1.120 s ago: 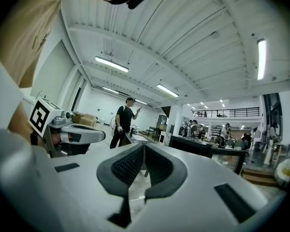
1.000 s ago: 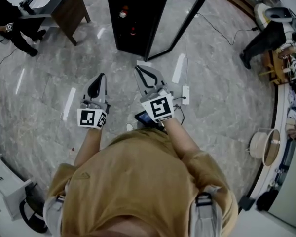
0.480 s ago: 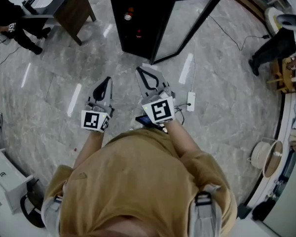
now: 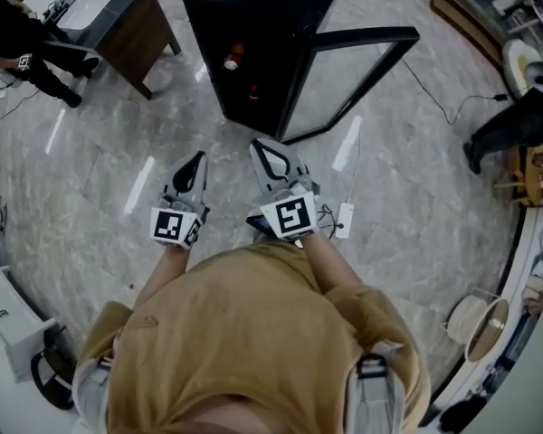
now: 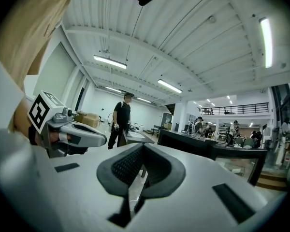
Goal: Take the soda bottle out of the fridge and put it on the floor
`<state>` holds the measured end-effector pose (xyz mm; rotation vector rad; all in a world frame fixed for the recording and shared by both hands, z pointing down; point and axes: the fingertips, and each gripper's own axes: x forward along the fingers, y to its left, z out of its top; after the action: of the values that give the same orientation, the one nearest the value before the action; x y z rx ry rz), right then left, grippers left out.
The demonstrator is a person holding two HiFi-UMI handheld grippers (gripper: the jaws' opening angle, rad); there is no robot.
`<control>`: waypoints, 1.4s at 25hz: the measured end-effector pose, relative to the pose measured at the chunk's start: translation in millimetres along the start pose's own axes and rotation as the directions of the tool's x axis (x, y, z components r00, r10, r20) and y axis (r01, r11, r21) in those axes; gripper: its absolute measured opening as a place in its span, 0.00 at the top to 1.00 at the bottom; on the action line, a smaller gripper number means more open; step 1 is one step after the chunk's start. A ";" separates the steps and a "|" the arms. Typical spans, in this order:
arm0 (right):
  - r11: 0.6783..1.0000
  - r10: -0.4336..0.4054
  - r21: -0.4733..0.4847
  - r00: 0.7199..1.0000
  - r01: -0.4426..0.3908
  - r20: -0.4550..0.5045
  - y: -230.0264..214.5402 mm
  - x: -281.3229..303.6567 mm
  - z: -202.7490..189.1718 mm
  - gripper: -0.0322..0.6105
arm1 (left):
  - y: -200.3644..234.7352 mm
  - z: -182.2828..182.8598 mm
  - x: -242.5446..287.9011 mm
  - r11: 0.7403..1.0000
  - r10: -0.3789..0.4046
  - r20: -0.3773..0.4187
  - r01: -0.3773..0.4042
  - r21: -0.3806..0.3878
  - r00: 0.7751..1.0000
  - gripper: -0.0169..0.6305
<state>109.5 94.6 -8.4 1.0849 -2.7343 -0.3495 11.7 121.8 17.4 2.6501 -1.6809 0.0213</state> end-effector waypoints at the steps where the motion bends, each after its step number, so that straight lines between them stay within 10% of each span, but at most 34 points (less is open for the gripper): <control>1: 1.000 0.010 0.011 1.000 -0.010 -0.005 -9.0 4.3 -6.1 0.97 | 0.0 1.3 10.6 1.000 0.008 0.000 -0.008 -0.003 1.000 0.97; 17: 0.997 0.067 0.027 0.998 -0.067 -0.010 -73.5 74.7 -38.1 0.97 | 38.4 2.2 114.8 0.998 0.010 -0.024 -0.008 0.069 1.000 0.97; 35: 0.996 -0.085 -0.036 0.986 0.080 -0.141 -37.8 216.1 -213.2 0.97 | 167.5 -193.1 203.1 0.987 -0.150 -0.008 0.151 0.049 0.989 0.97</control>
<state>32.3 -113.7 201.9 1.1701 -2.5570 -0.3114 -55.1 -131.4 212.4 2.8031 -1.4932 0.0696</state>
